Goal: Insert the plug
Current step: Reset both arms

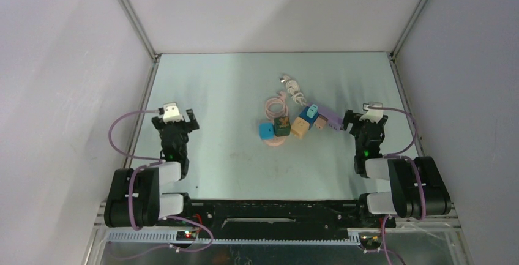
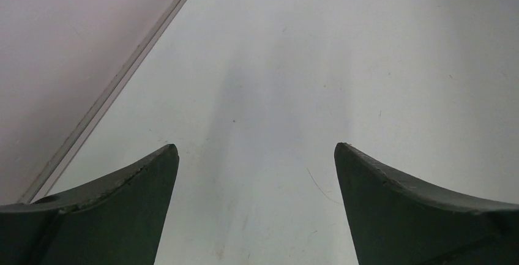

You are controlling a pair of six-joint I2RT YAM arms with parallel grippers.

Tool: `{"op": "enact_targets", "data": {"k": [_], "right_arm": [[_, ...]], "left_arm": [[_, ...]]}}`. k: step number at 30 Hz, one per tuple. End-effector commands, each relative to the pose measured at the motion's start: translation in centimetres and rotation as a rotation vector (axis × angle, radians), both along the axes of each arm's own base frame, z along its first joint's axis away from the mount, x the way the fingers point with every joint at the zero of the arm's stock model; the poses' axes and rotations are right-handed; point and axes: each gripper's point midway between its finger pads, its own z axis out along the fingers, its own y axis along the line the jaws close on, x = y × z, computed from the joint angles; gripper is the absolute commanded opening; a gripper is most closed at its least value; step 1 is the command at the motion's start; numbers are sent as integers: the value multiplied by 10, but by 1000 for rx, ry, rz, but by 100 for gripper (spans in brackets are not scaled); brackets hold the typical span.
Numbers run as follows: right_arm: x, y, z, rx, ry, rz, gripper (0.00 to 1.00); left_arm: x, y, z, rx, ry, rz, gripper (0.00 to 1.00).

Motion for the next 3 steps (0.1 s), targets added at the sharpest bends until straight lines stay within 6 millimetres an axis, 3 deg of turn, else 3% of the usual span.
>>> {"op": "enact_targets", "data": {"k": [1, 3], "right_arm": [[10, -2, 24, -8, -81, -4, 100], [11, -2, 23, -7, -80, -3, 100]], "left_arm": [[5, 5, 18, 13, -63, 27, 100], [5, 5, 19, 12, -66, 26, 100]]}}
